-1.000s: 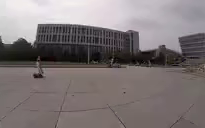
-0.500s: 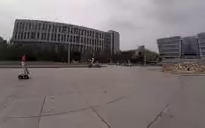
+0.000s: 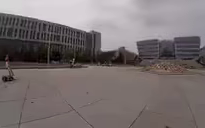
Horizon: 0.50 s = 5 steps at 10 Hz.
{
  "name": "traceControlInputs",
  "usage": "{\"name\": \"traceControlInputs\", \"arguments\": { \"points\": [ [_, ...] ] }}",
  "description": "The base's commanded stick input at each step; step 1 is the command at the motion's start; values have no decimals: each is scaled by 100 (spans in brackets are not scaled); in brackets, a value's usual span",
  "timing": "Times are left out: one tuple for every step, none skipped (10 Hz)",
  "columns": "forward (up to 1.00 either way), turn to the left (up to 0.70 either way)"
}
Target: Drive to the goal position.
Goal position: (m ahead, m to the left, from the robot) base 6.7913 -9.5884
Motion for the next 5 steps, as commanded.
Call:
{"name": "traceControlInputs", "arguments": {
  "points": [
    [0,-100],
    [0,-100],
    [0,-100],
    [0,-100],
    [0,-100]
  ]
}}
